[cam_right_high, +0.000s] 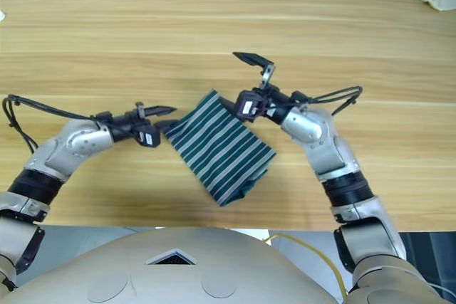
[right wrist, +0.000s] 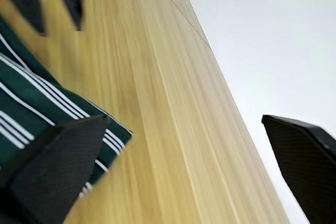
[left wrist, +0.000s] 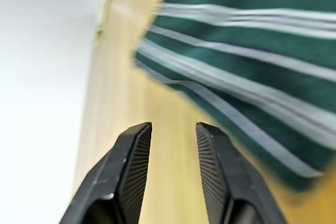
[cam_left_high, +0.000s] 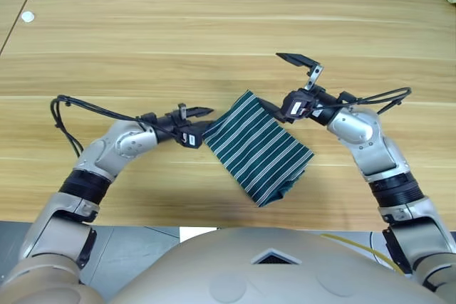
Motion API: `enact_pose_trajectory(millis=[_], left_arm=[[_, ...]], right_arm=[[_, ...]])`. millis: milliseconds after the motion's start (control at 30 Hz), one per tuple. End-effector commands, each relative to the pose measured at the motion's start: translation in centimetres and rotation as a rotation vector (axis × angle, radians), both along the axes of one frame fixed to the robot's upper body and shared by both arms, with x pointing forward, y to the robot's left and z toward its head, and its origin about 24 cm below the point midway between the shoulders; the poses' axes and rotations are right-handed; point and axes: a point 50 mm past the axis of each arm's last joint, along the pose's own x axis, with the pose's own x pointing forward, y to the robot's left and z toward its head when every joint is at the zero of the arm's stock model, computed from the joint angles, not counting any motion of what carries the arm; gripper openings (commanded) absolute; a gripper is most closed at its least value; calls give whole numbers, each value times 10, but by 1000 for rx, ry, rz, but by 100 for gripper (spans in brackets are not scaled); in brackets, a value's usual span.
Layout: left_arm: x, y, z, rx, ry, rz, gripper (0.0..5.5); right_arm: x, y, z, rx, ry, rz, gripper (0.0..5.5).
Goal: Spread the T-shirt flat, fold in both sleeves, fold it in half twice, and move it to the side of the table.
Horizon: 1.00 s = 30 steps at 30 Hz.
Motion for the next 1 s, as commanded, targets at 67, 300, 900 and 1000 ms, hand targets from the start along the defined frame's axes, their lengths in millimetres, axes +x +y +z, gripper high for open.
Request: enact_pose_trajectory(millis=[67,300,900,1000], left_arm=[[21,-4,34,-205,-171,87,157],[43,9,70,-446,-311,261,157],[47,11,50,-440,-275,309,157],[46,10,47,-436,-271,309,157]], right_arm=[[-19,25,-31,-78,94,120,538],[-41,-2,-92,-414,298,177,538],[-21,-212,-67,-815,398,-470,538],[-14,-232,-56,-833,386,-559,538]])
